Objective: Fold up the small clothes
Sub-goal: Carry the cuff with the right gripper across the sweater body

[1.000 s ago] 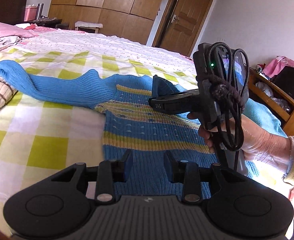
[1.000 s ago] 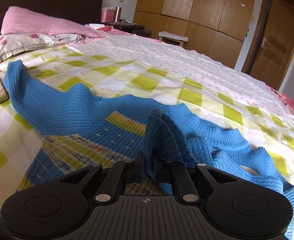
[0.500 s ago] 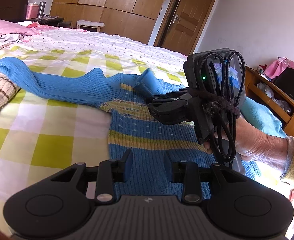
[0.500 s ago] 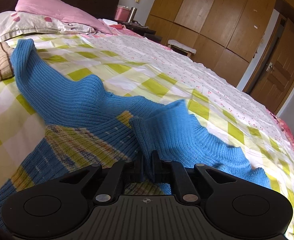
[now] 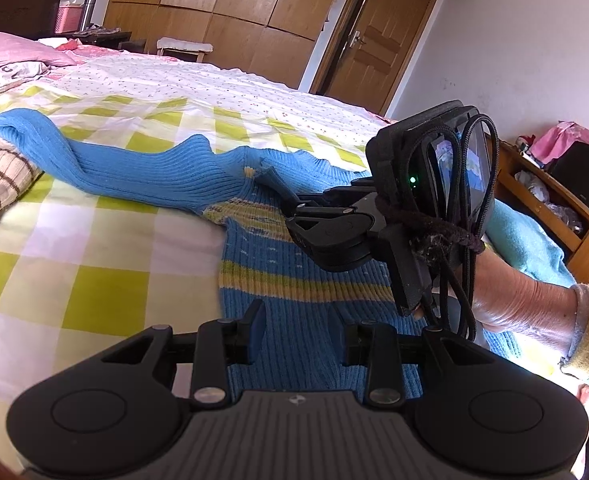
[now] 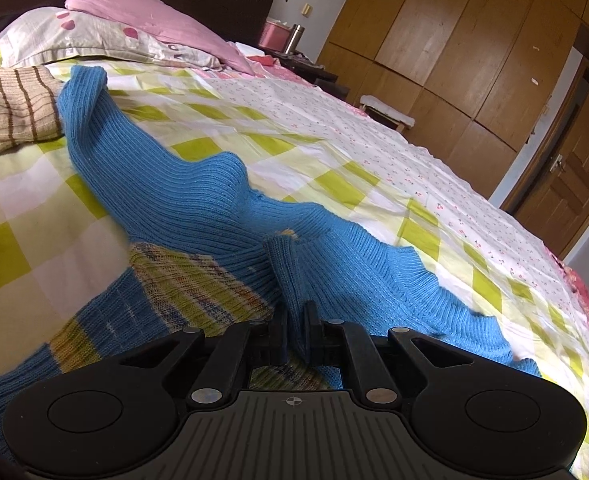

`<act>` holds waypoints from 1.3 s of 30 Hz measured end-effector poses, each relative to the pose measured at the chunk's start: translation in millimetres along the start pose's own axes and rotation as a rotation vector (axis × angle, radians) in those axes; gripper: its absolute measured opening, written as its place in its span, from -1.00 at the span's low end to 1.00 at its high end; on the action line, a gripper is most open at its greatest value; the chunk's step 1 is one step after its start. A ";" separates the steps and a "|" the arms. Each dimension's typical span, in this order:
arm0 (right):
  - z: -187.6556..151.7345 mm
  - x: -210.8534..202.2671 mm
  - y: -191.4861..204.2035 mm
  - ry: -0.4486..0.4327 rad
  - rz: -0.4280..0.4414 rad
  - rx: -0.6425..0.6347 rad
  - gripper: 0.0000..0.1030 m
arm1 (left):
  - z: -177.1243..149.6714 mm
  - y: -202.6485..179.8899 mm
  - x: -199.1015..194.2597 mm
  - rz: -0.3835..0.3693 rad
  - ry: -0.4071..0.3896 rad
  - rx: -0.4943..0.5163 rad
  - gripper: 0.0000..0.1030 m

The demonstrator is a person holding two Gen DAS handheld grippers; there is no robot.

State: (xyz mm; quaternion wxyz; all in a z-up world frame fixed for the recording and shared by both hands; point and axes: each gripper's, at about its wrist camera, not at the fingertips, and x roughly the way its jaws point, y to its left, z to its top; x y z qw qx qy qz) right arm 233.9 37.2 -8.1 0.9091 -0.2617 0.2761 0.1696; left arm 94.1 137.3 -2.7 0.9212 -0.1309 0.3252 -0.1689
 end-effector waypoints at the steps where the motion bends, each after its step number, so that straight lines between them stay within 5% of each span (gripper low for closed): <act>1: 0.5 -0.6 -0.3 -0.002 0.004 0.005 -0.83 | -0.2 0.2 0.3 0.001 0.000 0.000 -0.23; 9: 1.4 1.2 2.3 0.016 0.027 0.014 -0.76 | -0.8 -0.3 2.7 0.006 0.009 0.001 -0.23; 17: -1.9 -28.7 -24.6 -0.004 0.083 0.157 -0.61 | -1.2 2.6 2.6 0.012 0.005 -0.008 -0.23; 28: -37.2 -42.6 -77.8 0.038 0.009 0.322 -0.61 | -5.8 4.4 7.7 0.050 0.013 -0.017 -0.23; 39: -3.5 -12.4 -30.7 -0.016 0.106 0.122 -0.38 | -6.6 4.9 14.1 0.046 0.029 -0.006 -0.23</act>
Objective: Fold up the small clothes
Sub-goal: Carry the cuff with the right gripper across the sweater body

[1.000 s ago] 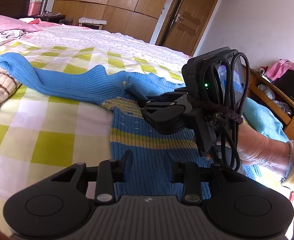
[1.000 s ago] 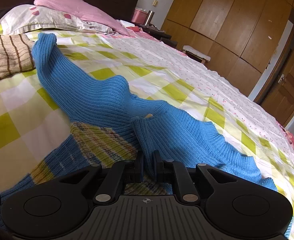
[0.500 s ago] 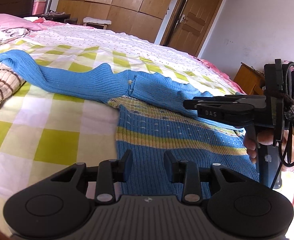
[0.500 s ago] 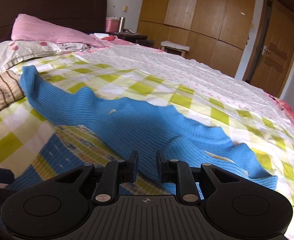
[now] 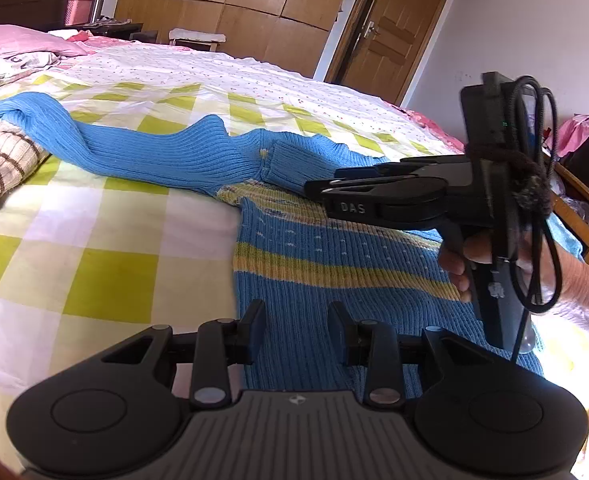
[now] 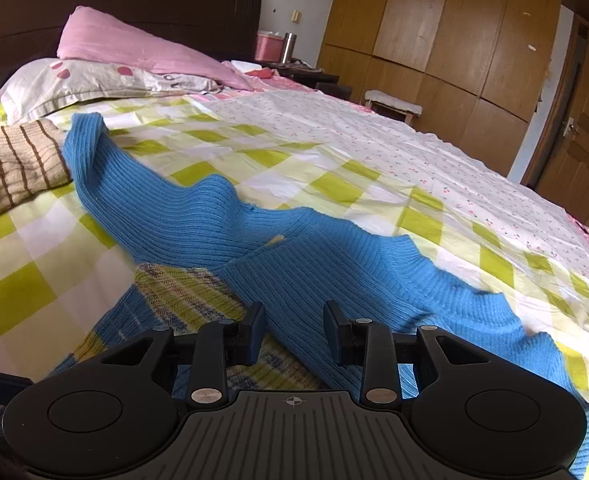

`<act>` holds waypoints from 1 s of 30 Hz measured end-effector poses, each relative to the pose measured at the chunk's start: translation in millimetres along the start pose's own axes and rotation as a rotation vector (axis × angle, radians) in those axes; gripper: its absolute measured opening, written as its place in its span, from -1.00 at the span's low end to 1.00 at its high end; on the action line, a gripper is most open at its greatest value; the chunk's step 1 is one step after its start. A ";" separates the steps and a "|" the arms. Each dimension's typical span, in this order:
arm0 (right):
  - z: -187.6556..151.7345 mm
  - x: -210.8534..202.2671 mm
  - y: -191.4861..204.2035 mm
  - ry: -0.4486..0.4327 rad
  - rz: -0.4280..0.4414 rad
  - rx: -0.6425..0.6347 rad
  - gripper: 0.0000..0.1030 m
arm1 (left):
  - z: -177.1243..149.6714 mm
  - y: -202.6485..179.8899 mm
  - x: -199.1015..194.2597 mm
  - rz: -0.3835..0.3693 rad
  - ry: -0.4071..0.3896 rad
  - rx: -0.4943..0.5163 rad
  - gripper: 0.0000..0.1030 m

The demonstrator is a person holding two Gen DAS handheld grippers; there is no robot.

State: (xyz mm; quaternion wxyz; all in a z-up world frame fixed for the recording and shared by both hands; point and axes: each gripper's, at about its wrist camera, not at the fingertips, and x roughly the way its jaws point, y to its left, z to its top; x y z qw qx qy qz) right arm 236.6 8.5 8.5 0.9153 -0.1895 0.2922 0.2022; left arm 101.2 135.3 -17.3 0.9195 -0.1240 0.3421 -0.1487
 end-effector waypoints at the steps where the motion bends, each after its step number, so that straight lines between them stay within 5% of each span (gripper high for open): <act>1: 2.3 6.3 2.2 0.006 -0.006 -0.012 -0.38 | 0.6 0.5 0.5 -0.001 0.000 0.000 -0.23; 16: 8.1 21.8 18.3 0.029 0.034 -0.058 -0.40 | 0.4 1.8 -0.2 -0.004 -0.006 -0.003 -0.23; 20: 14.3 23.4 16.2 0.044 0.026 -0.026 -0.79 | 0.9 3.0 0.0 -0.004 -0.006 -0.009 -0.23; 30: 12.1 6.8 33.5 0.002 0.067 -0.062 -0.81 | 0.5 2.0 1.1 -0.005 -0.001 -0.001 -0.23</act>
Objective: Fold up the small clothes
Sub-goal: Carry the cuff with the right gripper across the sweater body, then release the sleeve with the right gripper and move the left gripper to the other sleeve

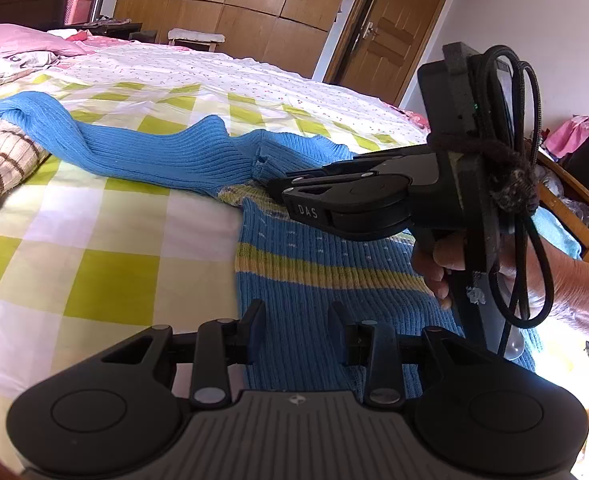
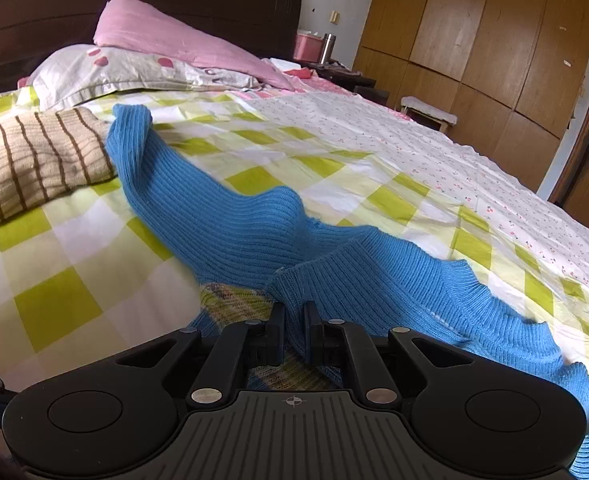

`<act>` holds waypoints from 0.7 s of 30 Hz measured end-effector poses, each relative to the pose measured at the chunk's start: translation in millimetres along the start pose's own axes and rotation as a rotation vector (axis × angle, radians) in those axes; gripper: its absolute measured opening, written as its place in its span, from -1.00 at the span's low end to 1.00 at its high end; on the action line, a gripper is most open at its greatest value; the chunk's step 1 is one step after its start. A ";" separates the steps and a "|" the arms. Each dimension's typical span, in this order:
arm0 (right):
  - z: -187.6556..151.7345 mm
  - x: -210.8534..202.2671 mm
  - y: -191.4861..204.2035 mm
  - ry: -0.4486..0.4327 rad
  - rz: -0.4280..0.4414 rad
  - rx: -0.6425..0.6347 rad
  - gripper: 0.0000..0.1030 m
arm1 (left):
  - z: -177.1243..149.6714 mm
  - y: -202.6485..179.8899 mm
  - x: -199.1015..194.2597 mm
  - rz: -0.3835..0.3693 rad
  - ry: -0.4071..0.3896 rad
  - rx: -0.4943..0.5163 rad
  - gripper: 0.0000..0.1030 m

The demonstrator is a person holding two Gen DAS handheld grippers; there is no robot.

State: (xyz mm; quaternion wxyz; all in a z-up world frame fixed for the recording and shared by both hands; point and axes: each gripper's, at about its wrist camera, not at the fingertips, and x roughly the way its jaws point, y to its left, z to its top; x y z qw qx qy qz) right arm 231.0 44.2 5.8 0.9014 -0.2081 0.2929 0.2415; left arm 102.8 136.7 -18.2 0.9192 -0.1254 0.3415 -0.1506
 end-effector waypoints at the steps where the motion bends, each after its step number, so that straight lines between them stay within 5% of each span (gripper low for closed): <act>1: -1.2 2.4 0.0 0.010 -0.004 0.003 -0.77 | 0.2 0.0 0.0 0.001 0.000 0.001 -0.23; 9: -6.3 -31.2 -21.2 -0.025 0.063 0.131 -0.70 | -0.6 0.8 -0.1 0.008 -0.011 -0.003 -0.23; 15: -33.0 -61.9 -62.5 -0.028 -0.067 0.233 -0.70 | -1.0 -1.4 -6.6 0.032 -0.042 -0.003 -0.23; 21: -69.1 -54.9 -101.9 0.091 -0.213 0.312 -0.65 | 5.7 6.6 -13.7 0.103 -0.080 -0.050 -0.23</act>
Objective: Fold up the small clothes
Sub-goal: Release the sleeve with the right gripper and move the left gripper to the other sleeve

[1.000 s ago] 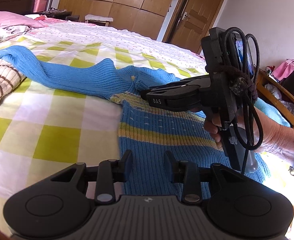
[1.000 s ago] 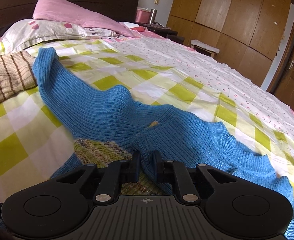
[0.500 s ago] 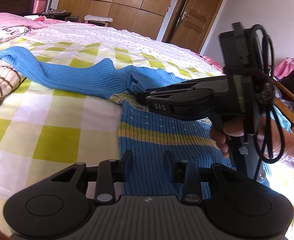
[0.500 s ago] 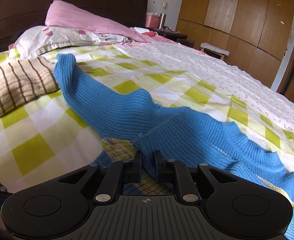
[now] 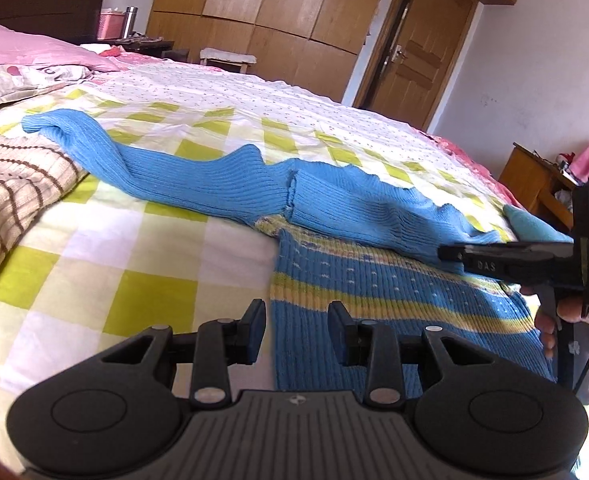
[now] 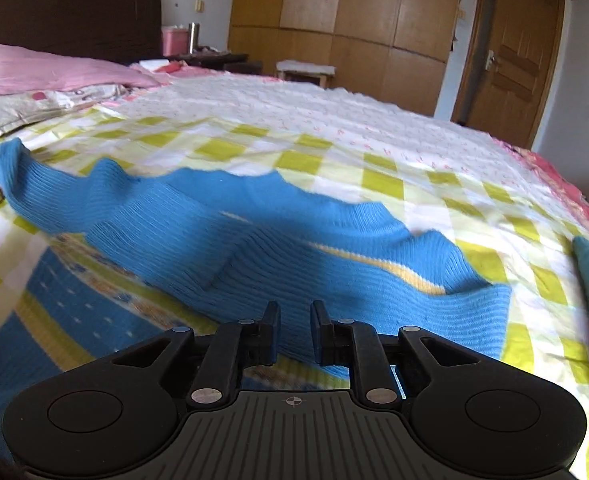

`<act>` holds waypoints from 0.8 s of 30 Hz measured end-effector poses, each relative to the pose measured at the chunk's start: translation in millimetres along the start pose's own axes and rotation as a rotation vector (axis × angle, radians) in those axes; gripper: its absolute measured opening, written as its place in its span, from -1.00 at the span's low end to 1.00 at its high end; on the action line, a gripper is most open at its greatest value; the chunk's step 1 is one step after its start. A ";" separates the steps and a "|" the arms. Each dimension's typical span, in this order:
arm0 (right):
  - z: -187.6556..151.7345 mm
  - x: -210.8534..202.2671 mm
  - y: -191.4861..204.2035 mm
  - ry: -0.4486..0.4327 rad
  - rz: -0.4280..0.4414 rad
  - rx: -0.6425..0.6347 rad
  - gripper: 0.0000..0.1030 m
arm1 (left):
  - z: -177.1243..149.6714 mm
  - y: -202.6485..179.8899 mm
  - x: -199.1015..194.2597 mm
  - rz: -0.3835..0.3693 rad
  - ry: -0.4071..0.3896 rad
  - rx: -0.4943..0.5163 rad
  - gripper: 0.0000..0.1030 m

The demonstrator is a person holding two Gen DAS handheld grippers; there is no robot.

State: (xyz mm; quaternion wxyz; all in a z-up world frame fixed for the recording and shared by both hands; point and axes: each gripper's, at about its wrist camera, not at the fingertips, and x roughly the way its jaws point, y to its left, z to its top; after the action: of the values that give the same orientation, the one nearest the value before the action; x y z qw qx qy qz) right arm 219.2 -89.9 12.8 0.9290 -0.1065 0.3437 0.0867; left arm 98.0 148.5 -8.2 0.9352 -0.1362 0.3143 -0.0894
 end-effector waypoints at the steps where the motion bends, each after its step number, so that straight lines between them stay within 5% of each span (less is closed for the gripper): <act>1: -2.6 1.0 -3.4 0.008 0.004 0.014 -0.65 | 3.3 3.2 -0.7 0.021 -0.007 -0.010 -0.23; 13: -26.0 -67.3 -10.6 -0.140 0.139 0.022 -0.63 | 101.7 72.9 16.3 0.348 -0.135 -0.162 -0.22; 24: -35.6 -72.1 -29.8 -0.121 0.263 0.131 -0.62 | 151.6 106.2 78.1 0.575 -0.072 -0.283 0.01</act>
State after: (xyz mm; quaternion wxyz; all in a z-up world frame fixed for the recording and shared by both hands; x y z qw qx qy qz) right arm 150.1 -134.1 37.9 0.9336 0.0058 0.3028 0.1914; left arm 260.9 259.5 30.8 0.9045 -0.1735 0.3158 0.2281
